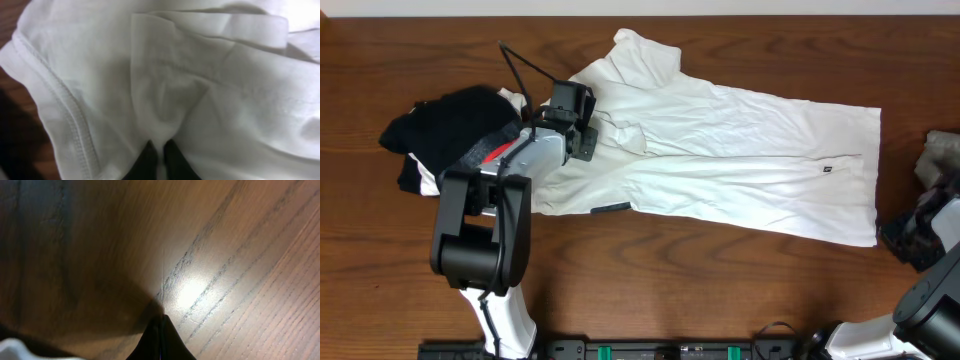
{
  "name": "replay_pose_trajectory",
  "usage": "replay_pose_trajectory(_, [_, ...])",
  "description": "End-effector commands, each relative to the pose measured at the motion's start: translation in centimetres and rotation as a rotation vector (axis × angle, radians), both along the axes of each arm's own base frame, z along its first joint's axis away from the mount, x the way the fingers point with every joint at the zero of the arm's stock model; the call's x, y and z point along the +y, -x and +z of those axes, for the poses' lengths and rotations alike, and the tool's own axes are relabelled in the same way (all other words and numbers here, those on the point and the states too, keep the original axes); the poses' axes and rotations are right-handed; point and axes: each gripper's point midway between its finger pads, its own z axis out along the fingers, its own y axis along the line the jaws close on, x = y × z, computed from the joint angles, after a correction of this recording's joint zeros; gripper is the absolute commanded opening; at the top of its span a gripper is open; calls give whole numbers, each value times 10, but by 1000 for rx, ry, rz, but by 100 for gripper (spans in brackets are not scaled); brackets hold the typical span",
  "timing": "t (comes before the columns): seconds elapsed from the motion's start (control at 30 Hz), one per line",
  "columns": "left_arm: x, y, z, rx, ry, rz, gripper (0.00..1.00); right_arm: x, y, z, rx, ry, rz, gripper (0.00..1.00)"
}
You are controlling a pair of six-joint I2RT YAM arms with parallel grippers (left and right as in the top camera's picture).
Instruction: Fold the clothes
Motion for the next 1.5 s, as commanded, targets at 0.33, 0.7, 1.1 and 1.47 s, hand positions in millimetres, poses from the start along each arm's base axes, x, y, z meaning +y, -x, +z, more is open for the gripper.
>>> replay_pose_trajectory(0.33, [5,14,92,-78,24,65,78,28,-86,65,-428,-203,170,3])
replay_pose_trajectory(0.7, [22,103,66,228,33,276,45,76,-85,52,-373,-324,271,9])
replay_pose_trajectory(1.1, [42,120,-6,336,-10,283,39,106,-103,-6,-310,-378,351,11])
replay_pose_trajectory(1.47, [52,126,-29,402,-33,276,37,43,-37,-41,90,-71,173,2])
